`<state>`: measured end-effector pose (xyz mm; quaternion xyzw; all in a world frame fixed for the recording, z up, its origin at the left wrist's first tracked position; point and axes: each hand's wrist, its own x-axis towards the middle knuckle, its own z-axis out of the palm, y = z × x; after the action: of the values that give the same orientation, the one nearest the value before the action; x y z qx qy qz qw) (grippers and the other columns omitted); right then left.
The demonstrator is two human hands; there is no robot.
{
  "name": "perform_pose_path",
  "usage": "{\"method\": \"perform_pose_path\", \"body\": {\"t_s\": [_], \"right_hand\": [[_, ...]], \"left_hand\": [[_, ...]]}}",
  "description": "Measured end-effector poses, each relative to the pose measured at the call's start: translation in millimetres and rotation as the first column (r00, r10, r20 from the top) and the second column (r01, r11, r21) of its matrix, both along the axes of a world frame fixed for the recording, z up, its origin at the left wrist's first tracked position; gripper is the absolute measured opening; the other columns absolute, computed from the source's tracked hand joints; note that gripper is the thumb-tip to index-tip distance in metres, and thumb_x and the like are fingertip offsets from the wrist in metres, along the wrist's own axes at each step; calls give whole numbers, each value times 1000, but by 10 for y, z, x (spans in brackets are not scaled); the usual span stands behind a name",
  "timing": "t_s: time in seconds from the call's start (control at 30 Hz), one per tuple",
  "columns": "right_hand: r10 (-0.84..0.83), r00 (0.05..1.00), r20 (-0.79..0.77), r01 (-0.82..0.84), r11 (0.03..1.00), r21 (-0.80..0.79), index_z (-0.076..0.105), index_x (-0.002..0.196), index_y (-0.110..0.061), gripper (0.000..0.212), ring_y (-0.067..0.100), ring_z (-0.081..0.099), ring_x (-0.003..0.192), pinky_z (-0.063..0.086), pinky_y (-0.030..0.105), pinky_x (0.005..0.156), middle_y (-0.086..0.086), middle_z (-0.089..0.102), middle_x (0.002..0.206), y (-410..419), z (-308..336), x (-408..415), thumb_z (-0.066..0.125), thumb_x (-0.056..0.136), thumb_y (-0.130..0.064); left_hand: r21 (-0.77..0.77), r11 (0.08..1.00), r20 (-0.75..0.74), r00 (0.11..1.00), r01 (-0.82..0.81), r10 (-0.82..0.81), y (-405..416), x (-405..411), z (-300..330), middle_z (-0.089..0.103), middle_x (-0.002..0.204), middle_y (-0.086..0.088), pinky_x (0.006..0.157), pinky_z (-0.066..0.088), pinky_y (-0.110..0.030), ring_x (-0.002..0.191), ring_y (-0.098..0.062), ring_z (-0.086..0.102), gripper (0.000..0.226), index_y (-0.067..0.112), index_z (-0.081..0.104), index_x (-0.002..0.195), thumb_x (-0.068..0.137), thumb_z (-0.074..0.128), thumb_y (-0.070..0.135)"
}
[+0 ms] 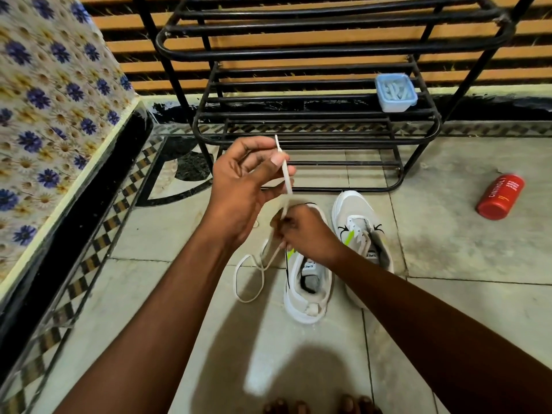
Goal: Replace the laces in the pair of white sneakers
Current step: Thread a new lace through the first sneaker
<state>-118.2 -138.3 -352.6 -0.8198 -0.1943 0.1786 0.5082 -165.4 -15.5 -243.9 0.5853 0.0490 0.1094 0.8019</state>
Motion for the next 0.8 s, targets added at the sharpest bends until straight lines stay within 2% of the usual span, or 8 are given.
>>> {"method": "perform_pose_path", "body": {"t_s": [0.17,0.23,0.3,0.4,0.53,0.6,0.67,0.8], "right_hand": [[-185,983,-13,183,960,210,75,107,-13,26,17,76,80,64,40,72,1,78,90,-110,-41,114,61,88,0],[-117,991,61,106,983,151,74,115,-22,29,11,74,97,61,39,87,-6,77,103,-130,-88,168,65,88,-12],[5,995,103,-9,999,43,70,124,-24,37,6,67,112,53,32,100,-10,74,115,-133,-125,171,64,89,-13],[74,989,125,-59,991,-123,64,134,-22,46,7,60,123,42,19,106,-10,69,127,-177,-209,144,65,90,-8],[-48,990,135,72,981,-179,65,131,-16,45,12,63,120,44,26,107,-3,70,125,-345,-301,79,71,87,-10],[-148,967,207,182,970,-159,68,123,-12,43,18,65,114,45,24,102,3,71,119,-439,-312,8,74,80,-9],[-215,925,312,255,962,-95,73,108,-10,40,24,68,103,52,34,96,6,71,107,-517,-330,-54,77,68,-14],[-179,917,357,247,956,-156,73,104,-1,45,33,68,96,55,42,90,15,69,101,-599,-372,-143,85,62,-12]], "left_hand": [[-3,998,-26,998,57,-57,92,-12,-114,61,89,-12,89,57,-62,68,-22,60,19,2,59,119,101,57,-3],[14,999,-35,998,51,-50,91,-9,-173,60,89,-11,77,60,-51,62,-20,54,18,2,59,119,102,56,-4],[93,995,-54,998,33,-28,109,9,-241,62,88,-9,60,49,-35,56,-18,47,17,2,60,118,102,57,-3],[273,962,-102,995,23,5,168,62,-389,65,88,-8,51,35,-25,55,-14,41,19,3,64,120,101,61,2],[414,910,-158,985,-2,74,207,91,-657,71,85,-3,53,40,-17,55,-7,47,17,9,75,112,98,67,5],[463,886,-175,980,0,92,193,72,-779,72,84,-3,53,42,-15,55,-5,50,14,8,78,106,95,71,4],[470,883,-194,977,10,92,153,53,-896,72,80,-2,51,40,-13,53,-3,51,12,4,79,102,92,73,1],[504,862,-237,968,53,80,-18,-18,-1176,73,71,9,56,45,-14,57,0,60,11,5,80,96,91,72,-2]]}}
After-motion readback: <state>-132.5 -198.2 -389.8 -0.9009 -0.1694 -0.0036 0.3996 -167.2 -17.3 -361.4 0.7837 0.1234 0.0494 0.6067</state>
